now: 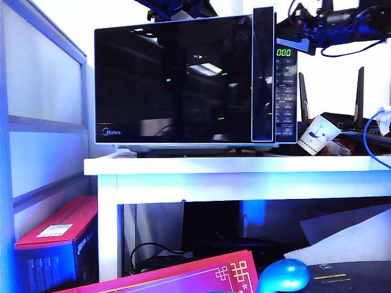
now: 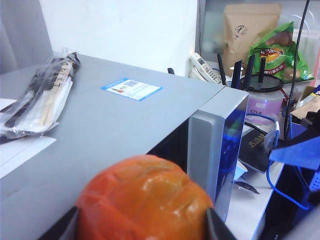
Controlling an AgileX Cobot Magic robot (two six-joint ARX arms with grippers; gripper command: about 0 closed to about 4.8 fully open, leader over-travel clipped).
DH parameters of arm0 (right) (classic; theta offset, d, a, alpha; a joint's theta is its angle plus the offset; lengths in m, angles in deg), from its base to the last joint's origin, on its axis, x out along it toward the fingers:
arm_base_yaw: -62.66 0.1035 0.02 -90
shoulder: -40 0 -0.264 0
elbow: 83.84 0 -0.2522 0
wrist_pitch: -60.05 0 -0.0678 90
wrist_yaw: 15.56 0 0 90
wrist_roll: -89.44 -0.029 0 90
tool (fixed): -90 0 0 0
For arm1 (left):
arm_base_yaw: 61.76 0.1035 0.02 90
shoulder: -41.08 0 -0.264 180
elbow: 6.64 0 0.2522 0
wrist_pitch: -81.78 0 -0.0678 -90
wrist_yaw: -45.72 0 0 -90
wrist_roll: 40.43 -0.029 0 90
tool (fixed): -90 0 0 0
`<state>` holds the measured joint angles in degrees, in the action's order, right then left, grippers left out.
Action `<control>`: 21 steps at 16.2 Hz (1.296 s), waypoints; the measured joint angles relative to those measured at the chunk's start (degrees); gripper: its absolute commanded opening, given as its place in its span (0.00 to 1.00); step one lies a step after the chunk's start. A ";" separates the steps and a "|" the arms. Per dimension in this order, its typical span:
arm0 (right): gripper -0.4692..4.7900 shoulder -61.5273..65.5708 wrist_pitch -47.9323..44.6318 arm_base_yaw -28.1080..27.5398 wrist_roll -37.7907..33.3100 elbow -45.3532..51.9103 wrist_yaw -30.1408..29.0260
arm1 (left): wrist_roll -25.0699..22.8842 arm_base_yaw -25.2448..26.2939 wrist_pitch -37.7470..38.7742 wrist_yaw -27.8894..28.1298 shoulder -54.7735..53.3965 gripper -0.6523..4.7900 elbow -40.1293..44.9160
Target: Open the microwave door, place the orange inside the microwave, then close the microwave door.
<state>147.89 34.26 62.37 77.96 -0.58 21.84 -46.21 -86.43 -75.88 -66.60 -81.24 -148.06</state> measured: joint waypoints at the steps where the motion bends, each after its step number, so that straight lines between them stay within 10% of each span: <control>1: 0.63 0.00 0.00 0.37 0.42 -0.02 -0.07 | 0.00 0.00 -0.02 -0.07 0.00 0.64 0.00; 21: 0.63 0.00 1.36 2.21 -0.74 -0.02 -10.32 | 1.55 -0.20 -7.54 0.66 6.12 0.64 0.09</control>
<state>147.89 35.62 64.57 77.21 -0.60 11.53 -44.66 -86.62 -83.42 -65.95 -75.12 -147.97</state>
